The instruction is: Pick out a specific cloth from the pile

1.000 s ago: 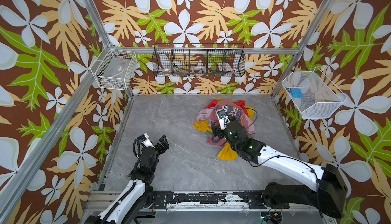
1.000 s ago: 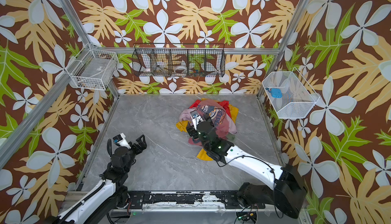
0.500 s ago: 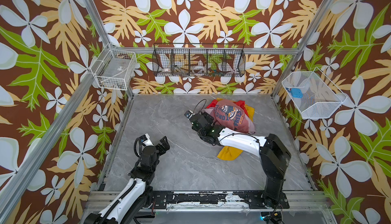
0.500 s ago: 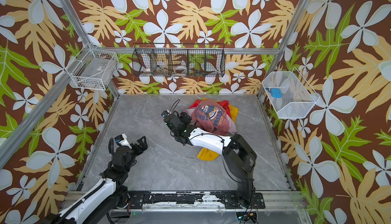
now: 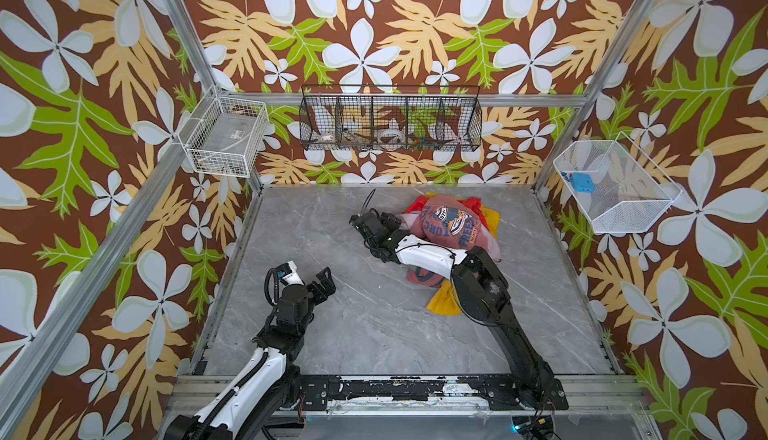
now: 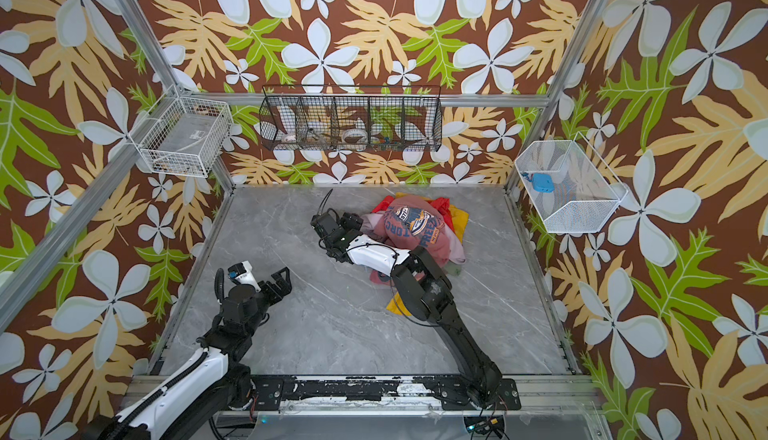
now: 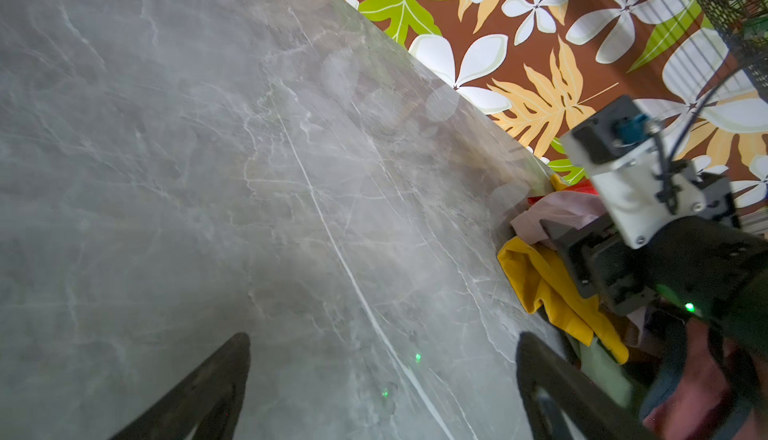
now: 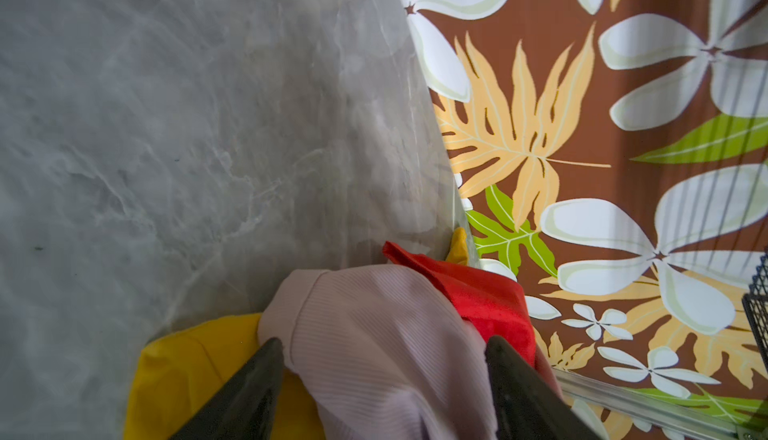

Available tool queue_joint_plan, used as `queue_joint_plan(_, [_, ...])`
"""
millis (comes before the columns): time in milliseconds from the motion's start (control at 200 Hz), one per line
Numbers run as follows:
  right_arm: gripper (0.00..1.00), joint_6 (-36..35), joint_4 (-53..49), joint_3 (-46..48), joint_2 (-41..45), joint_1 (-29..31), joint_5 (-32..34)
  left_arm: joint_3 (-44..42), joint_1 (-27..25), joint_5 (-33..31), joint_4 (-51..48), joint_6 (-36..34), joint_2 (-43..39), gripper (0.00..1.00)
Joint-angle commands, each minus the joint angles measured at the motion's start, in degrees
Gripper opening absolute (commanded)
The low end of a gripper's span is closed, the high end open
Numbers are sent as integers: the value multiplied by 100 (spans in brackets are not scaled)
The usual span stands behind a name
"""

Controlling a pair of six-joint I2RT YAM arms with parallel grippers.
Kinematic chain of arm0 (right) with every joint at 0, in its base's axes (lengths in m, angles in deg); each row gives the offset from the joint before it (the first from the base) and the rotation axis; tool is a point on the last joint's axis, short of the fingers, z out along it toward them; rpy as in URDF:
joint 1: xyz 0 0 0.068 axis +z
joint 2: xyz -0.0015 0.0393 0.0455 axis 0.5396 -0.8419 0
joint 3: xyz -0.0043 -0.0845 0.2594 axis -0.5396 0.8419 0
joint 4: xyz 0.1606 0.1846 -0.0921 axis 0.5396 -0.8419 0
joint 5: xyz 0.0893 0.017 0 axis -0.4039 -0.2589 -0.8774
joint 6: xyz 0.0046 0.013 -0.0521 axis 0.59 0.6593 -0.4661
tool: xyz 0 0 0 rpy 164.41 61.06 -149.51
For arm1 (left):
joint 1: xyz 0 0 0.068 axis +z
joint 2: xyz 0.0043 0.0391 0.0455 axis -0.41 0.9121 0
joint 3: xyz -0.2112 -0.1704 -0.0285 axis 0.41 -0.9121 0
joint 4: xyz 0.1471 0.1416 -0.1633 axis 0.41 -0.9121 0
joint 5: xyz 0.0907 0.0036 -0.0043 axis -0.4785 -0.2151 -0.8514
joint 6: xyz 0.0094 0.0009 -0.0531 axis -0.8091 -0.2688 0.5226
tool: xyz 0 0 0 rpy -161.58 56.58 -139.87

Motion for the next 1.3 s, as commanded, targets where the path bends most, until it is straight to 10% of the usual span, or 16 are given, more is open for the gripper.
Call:
queue_joint_plan(0, [77,-323,-257,-77,-13,-71,124,69,-8,-15,-78,-14,-61,100])
queue_joint_plan(395, [70,-875,-301,-789,-833,-275,232,36,-8,-37,-223,-52,-127,100])
queue_joint_plan(871, [0,-327,-258,-841,-542,-361,299,147,-8,-13,-248,-133,-1,100])
queue_joint_plan(1291, [0,1295,-286,108,1308,-327,-685,175,-8,55,-199,-168,148,100])
